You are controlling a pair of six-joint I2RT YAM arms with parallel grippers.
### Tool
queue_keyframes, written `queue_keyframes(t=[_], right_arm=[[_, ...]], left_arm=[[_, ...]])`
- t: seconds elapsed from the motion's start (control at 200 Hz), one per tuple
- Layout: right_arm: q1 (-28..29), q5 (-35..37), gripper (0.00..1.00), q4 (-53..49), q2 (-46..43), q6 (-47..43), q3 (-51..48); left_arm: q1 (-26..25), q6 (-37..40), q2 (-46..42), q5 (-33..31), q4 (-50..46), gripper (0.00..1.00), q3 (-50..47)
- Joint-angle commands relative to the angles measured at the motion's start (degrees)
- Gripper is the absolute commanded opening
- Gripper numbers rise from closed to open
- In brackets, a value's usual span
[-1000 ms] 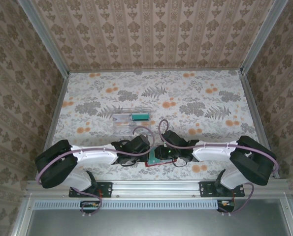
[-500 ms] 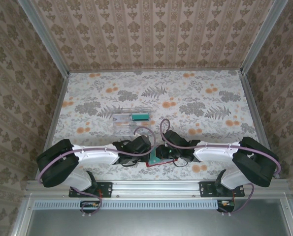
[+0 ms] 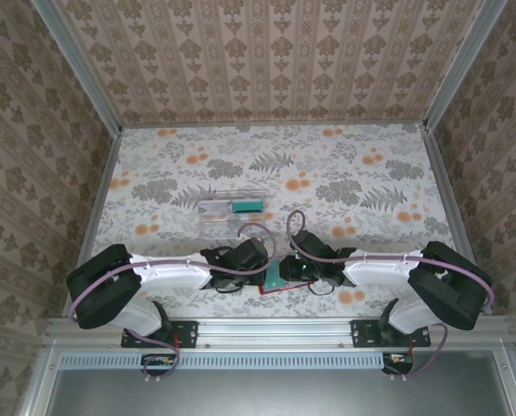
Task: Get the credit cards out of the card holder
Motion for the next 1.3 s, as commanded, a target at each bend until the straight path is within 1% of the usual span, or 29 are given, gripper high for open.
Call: queue_keyframes(t=[0.0,0.32,0.34,0.405,0.47,0.715,0.745,1.08,1.295], right_arm=[[-0.51,-2.47,0.18,2.02,0.29,0.63,-1.01],[-0.98,-5.17,0.16,5.05,1.31,1.12,-1.54],[-1.05,-5.16,0.15,5.05,1.32,1.11,-1.58],[-1.12,-5.07,0.05,4.98,1.18,1.25,-1.80],[-1.30,-4.73,0.00,4.80,0.73,1.47,-2.21],[-4.48,-4.47,0.00,4.29,-1.77,1.14,-5.16],[-5.02,-4.36,0.00,3.91,-3.83,0.89,-5.43],[-10.00,-4.95,0.00,-0.42,-10.64,-1.69,-8.13],[-12.37,-7.09,0.00,-3.93,-17.89,-4.20,-9.36]], left_arm=[[-0.73,-0.62,1.70,-0.33,-3.89,0.00,-0.14],[-1.09,-0.41,2.05,-0.24,-4.06,0.00,0.48],[-1.08,-0.36,2.09,-0.22,-4.06,0.00,0.41],[-1.16,-0.44,2.25,-0.21,-4.06,0.00,0.54],[-1.17,-0.45,2.19,-0.23,-4.06,0.00,0.47],[-1.18,-0.41,2.22,-0.50,-4.96,0.00,0.13],[-1.21,-0.45,2.15,-0.55,-5.18,0.00,0.08],[-1.16,-0.04,1.40,-1.21,-6.68,0.00,0.04],[-1.19,0.34,1.27,-1.16,-6.98,0.00,0.54]])
